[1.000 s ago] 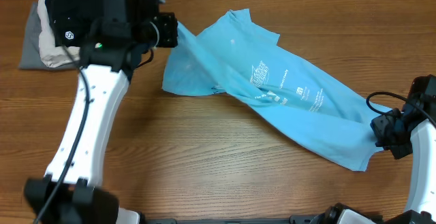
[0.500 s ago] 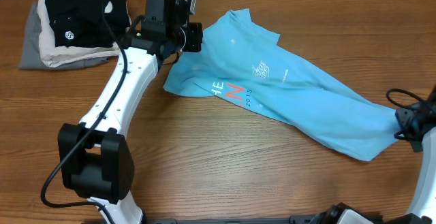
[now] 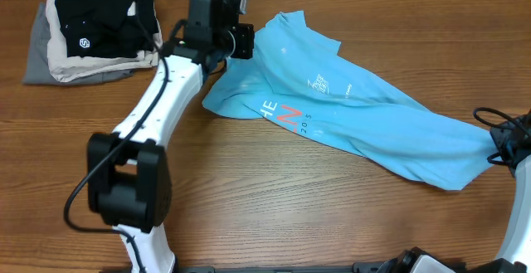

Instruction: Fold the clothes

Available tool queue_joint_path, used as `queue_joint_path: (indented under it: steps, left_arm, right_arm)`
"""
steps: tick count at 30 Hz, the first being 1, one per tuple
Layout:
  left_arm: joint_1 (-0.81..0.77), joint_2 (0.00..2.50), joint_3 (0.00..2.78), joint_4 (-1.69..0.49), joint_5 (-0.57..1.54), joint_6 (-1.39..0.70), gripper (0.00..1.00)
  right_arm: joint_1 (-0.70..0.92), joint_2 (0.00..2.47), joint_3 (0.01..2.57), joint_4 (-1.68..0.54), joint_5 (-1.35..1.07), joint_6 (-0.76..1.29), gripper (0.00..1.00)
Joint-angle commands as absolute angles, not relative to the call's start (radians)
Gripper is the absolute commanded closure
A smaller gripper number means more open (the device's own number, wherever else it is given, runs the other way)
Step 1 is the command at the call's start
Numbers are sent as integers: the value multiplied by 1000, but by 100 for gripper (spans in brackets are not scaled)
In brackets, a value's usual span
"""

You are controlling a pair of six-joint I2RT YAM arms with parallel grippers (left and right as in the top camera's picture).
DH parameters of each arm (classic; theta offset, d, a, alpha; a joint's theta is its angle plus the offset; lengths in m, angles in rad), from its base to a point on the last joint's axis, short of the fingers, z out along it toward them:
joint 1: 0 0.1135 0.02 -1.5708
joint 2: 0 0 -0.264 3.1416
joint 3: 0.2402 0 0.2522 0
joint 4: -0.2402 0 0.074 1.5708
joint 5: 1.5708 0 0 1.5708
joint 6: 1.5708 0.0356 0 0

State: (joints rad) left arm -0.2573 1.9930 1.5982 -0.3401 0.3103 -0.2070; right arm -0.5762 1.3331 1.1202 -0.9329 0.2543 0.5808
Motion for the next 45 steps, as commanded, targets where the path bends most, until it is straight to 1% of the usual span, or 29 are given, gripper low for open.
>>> queue_joint_path:
  steps: [1, 2, 3, 4, 5, 6, 10, 11, 12, 13, 15, 18, 20, 22, 27, 30, 34, 39, 41, 43, 45]
  left_arm:
    - [-263, 2058, 1617, -297, 284, -213, 78]
    - [-263, 2071, 1617, -281, 273, -213, 77]
    - [-263, 2077, 1617, -272, 260, -213, 74]
    - [-261, 2080, 1617, -271, 254, -213, 67]
    - [-256, 2078, 1624, -280, 256, -213, 61]
    - [-253, 2072, 1634, -300, 261, -213, 60]
    - [-234, 2037, 1728, -486, 262, -213, 59]
    - [-228, 2030, 1760, -554, 259, -213, 61]
    - [-224, 2027, 1789, -625, 258, -207, 65]
    - [-221, 2027, 1808, -682, 258, -206, 69]
    - [-219, 2027, 1815, -784, 262, -206, 74]
    - [-225, 2058, 1812, -918, 260, -203, 74]
    - [-232, 2088, 1812, -970, 260, -185, 74]
    - [-236, 2122, 1812, -984, 263, -178, 77]
    - [-234, 2217, 1812, -981, 274, -171, 85]
    - [-226, 2262, 1812, -979, 272, -171, 85]
    - [-207, 2310, 1812, -980, 252, -172, 86]
    - [-170, 2330, 1812, -1002, 252, -173, 86]
    - [-147, 2330, 1812, -1022, 244, -192, 92]
    - [-120, 2330, 1812, -1048, 216, -244, 96]
    - [-88, 2330, 1812, -1091, 175, -316, 96]
  right_arm:
    - [-580, 1362, 1147, -904, 294, 575, 88]
    - [-578, 1371, 1147, -893, 290, 568, 70]
    - [-577, 1378, 1147, -887, 280, 550, 43]
    - [-577, 1380, 1149, -887, 258, 523, 15]
    - [-577, 1381, 1158, -905, 224, 494, 1]
    - [-577, 1380, 1168, -931, 200, 488, 0]
    - [-577, 1380, 1240, -1111, 70, 464, 0]
    - [-577, 1380, 1245, -1152, 3, 442, 4]
    - [-577, 1381, 1243, -1181, -55, 424, 8]
    - [-573, 1384, 1234, -1208, -112, 402, 14]
    - [-555, 1385, 1196, -1233, -162, 376, 31]
    - [-509, 1386, 1099, -1211, -163, 378, 57]
    - [-479, 1386, 1028, -1155, -164, 394, 66]
    - [-455, 1387, 956, -1068, -179, 397, 72]
    - [-433, 1412, 806, -878, -219, 410, 73]
    - [-433, 1438, 756, -823, -218, 419, 74]
    - [-433, 1481, 715, -801, -218, 426, 74]
    - [-433, 1531, 683, -777, -156, 530, 74]
    - [-434, 1546, 682, -779, -98, 577, 74]
    - [-435, 1549, 682, -773, -79, 593, 74]
    - [-441, 1549, 691, -762, -78, 591, 74]
